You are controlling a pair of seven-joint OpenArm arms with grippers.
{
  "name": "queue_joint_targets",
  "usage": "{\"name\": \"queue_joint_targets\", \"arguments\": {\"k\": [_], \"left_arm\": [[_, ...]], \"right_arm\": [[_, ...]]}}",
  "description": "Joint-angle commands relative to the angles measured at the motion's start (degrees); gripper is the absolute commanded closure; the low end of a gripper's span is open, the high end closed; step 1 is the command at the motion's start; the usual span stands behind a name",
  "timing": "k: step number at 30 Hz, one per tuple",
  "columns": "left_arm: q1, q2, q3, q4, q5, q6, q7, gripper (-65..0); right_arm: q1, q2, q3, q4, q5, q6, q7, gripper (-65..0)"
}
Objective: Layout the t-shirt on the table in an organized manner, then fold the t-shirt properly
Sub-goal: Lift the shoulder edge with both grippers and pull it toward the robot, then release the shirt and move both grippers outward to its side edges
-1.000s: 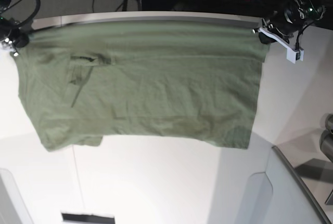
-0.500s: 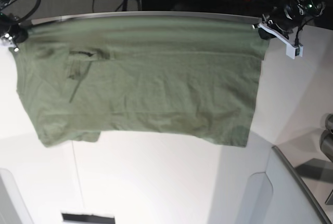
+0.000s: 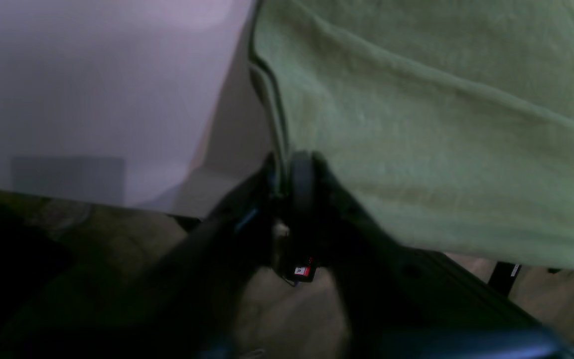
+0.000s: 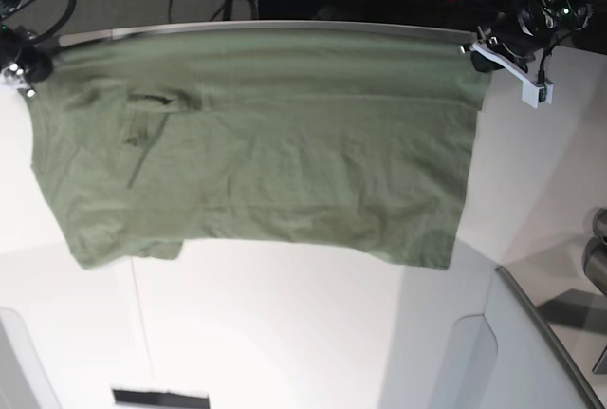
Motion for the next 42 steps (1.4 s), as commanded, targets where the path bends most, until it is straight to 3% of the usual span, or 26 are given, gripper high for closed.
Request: {"name": "queue_joint_targets", "arguments": {"k": [1,5,9,15,19,23,26,28,30,33,37,42], "left_arm": [[0.2,-0.8,-0.4,0.8,-0.3,0.1,-1.0,-14.0],[0.2,-0.8,-0.4,0.8,-0.3,0.1,-1.0,-31.9],[0.2,-0.8,-0.7,0.9,1.9,0.1,-1.0,-42.9],[-2.1,-0.8,-7.7,0.8,5.5,0.1,-1.0,-43.6],[-3.1,-3.1,-9.2,0.9,5.0,0.1,-1.0,-43.6],[-4.5,-5.3,-9.4,0.9,5.1,-0.1,-1.0,-43.6],[-5.5,-6.8,-9.0,1.6,5.0,-0.3,-1.0,-43.4],[-6.8,-7.6,-8.9,1.8,5.0,-0.3,-1.0,-43.4],[-7.9,-7.9,-8.9,2.3,5.0,-0.3,-1.0,-43.4],[-9.5,-8.1,-8.9,2.3,5.0,-0.3,-1.0,-43.3],[-10.3,-8.2,-8.0,2.2,5.0,-0.9,-1.1,-43.3],[-10.0,-8.2,-6.7,1.8,5.4,-8.1,-1.1,-43.3]], "right_arm": [[0.3,1.1,0.4,1.1,0.1,-0.2,0.5,-13.2],[0.0,1.1,0.5,1.1,0.1,-0.2,0.5,-27.6],[-0.1,1.1,0.9,1.1,0.0,-0.2,0.6,-35.0],[-1.4,1.6,4.1,1.8,-0.2,-0.2,0.5,-38.9],[-2.8,1.8,4.1,6.8,-0.2,-0.2,0.4,-45.6],[-2.9,1.9,4.5,11.7,-0.3,-0.2,1.0,-46.4],[-1.9,4.9,3.2,13.3,-0.3,0.2,1.0,-46.8],[1.6,8.1,-2.4,11.0,-0.3,0.8,1.4,-47.0],[4.6,12.4,-10.2,6.7,-0.1,4.5,3.6,-47.0],[10.6,15.7,-19.2,-0.6,-0.2,9.2,8.0,-46.4],[19.4,18.0,-26.8,-13.9,-0.3,9.4,13.3,-46.4],[27.3,19.4,-37.4,-28.9,-0.3,9.4,22.9,-46.4]]}}
